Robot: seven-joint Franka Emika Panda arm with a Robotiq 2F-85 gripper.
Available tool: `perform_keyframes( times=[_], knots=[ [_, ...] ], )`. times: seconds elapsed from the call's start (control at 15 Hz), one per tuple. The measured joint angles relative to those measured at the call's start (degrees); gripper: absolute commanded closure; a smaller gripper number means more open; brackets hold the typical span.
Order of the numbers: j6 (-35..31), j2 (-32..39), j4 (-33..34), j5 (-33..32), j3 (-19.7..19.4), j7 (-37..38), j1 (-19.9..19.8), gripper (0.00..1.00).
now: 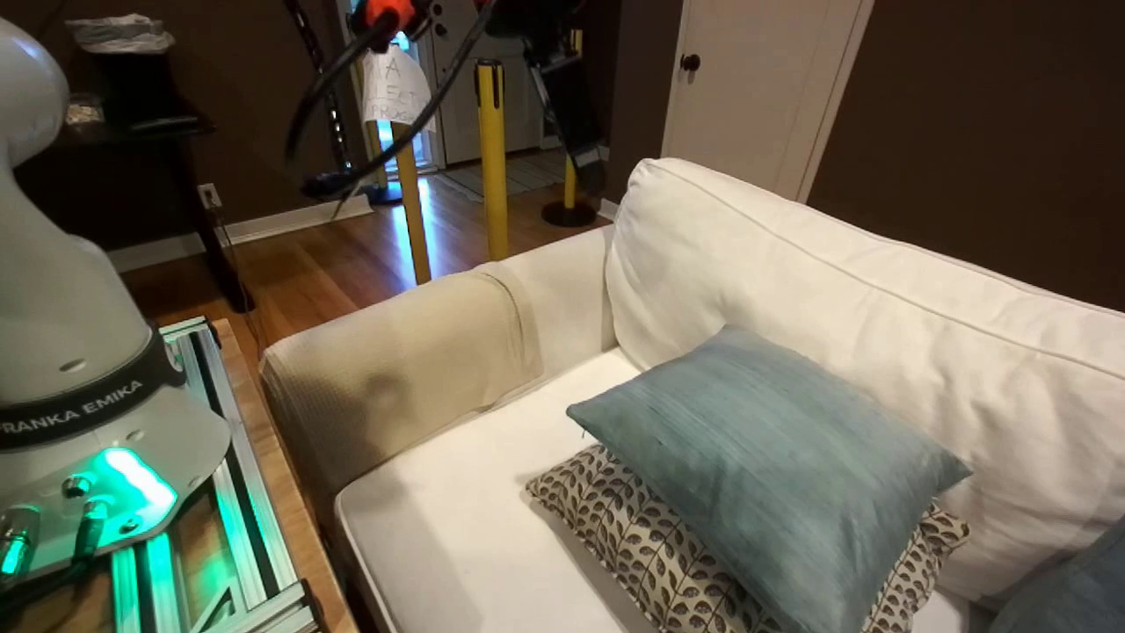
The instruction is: Place remote between the two vertically stacked cushions
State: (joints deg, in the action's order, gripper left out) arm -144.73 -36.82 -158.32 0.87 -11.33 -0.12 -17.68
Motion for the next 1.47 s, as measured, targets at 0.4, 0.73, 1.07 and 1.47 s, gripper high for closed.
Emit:
perform_keyframes(
  times=[0.4, 0.73, 1.07, 1.47],
  knots=[
    [-8.9, 6.8, 0.3, -1.8, -1.4, 2.0, -7.0, 0.0],
    [-8.9, 7.1, 0.6, -1.8, -1.3, 2.8, -7.1, 0.0],
    [-9.4, 15.8, 1.3, -1.6, -3.8, 8.2, -11.4, 0.0],
    [-13.9, 33.1, 5.3, 9.7, -10.8, 10.0, -10.8, 0.0]
  ],
)
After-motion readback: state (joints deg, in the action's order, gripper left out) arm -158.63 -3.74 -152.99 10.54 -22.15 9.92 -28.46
